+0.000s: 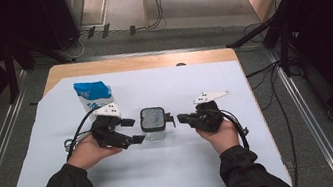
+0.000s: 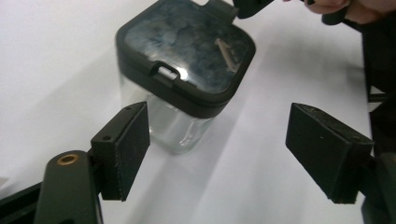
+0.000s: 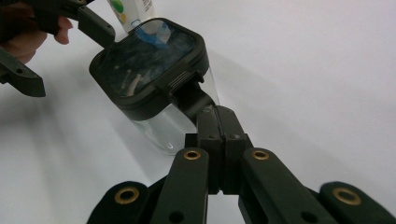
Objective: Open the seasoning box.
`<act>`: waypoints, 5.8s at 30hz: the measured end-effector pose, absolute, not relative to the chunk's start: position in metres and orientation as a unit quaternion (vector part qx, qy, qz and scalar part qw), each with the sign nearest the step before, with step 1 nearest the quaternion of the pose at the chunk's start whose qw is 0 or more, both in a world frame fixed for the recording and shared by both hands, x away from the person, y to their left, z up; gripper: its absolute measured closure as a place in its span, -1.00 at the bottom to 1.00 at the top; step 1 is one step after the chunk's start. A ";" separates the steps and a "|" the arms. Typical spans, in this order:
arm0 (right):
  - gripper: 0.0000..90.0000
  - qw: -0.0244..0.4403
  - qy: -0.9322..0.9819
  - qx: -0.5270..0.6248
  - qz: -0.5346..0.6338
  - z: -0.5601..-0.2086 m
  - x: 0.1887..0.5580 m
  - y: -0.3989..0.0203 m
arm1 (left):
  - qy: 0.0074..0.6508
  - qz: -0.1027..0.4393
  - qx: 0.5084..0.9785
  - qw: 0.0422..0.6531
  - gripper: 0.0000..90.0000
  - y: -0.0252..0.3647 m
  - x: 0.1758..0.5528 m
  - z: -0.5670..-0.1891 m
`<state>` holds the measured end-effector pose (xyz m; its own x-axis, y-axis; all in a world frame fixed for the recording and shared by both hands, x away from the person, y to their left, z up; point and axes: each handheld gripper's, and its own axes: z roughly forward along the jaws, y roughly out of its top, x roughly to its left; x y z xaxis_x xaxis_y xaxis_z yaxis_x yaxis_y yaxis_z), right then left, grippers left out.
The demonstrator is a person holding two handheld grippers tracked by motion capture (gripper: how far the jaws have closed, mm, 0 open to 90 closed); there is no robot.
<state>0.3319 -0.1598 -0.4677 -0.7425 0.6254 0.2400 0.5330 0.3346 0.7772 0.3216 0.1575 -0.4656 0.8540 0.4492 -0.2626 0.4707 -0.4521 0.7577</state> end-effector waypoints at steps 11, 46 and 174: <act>1.00 0.037 0.821 0.351 0.449 -0.471 0.332 -0.159 | 0.254 0.003 0.862 0.438 -0.58 0.150 0.335 -0.455; 1.00 0.032 0.818 0.358 0.449 -0.477 0.327 -0.147 | 0.253 -0.016 0.866 0.431 -0.66 0.137 0.356 -0.491; 1.00 0.031 0.824 0.380 0.420 -0.488 0.349 -0.152 | 0.222 0.007 0.863 0.454 -0.67 0.134 0.366 -0.484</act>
<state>0.3494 -0.1515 -0.4881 -0.7096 0.6521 0.2668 0.5993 0.3595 0.7153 0.3663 0.1344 -0.4842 0.9011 0.3896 -0.1903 0.3776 -0.4893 0.7861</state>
